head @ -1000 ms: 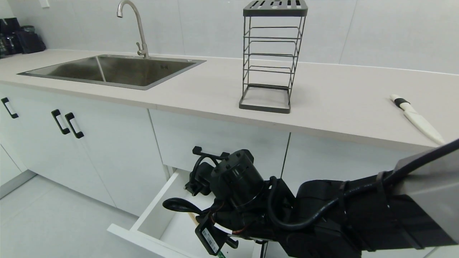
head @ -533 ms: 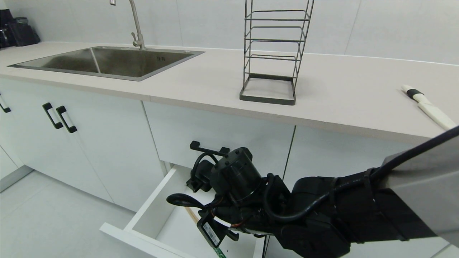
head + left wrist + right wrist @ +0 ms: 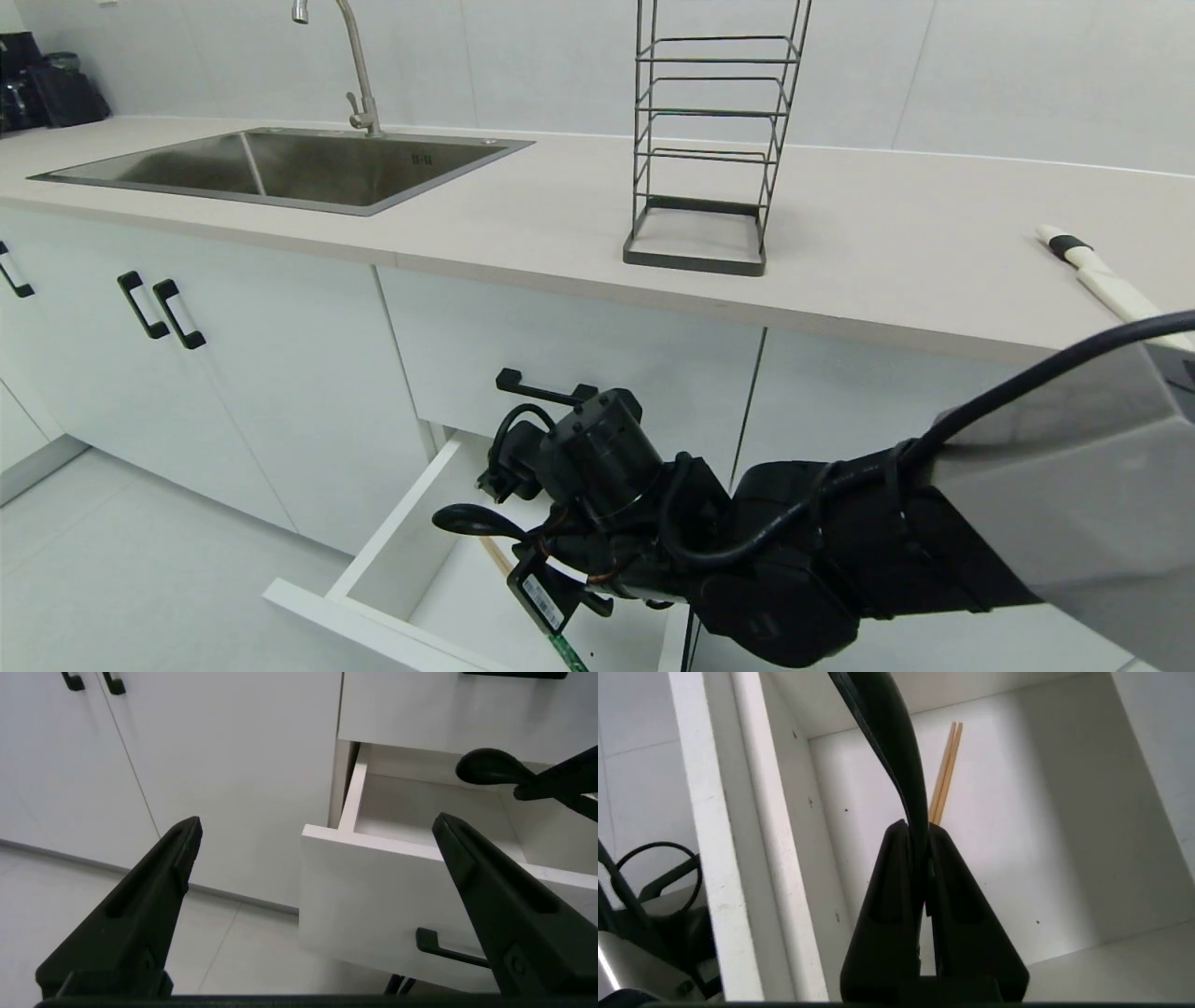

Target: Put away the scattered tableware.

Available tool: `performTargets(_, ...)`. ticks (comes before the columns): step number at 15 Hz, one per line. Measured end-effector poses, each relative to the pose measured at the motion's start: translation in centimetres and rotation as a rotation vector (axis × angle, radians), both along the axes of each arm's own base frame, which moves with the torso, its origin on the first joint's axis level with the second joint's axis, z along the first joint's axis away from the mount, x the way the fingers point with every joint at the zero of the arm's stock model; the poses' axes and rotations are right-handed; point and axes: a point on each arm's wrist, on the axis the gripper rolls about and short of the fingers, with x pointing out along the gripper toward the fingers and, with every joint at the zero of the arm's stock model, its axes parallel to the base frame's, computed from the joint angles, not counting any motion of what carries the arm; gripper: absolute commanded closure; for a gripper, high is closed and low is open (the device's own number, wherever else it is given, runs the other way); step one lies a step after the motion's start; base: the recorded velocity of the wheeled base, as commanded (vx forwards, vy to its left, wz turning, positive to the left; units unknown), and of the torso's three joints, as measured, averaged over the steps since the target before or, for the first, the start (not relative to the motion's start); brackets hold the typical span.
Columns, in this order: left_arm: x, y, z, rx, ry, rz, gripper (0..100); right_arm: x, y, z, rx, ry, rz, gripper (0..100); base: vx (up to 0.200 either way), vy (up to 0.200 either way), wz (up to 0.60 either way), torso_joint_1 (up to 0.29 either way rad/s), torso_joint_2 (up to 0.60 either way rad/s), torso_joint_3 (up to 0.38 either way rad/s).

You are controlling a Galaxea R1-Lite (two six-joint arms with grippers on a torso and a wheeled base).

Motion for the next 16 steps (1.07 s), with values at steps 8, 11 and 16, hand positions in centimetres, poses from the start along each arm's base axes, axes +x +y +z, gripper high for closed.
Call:
performTargets(8,0.0,0.0,0.0,0.0,0.0,0.0,0,1.7,0.7,-3.0,0.011,0.018,-0.009,100,0.0,0.0,0.0,0.0,0.0,0.0)
performTargets(11,0.0,0.0,0.0,0.0,0.0,0.0,0,2.4,0.5,-4.2,-0.008,0.03,-0.028,100,0.0,0.0,0.0,0.0,0.0,0.0)
performTargets(16,0.0,0.0,0.0,0.0,0.0,0.0,0,3.1,0.1,-5.6,-0.038,0.045,-0.05,100,0.0,0.0,0.0,0.0,0.0,0.0)
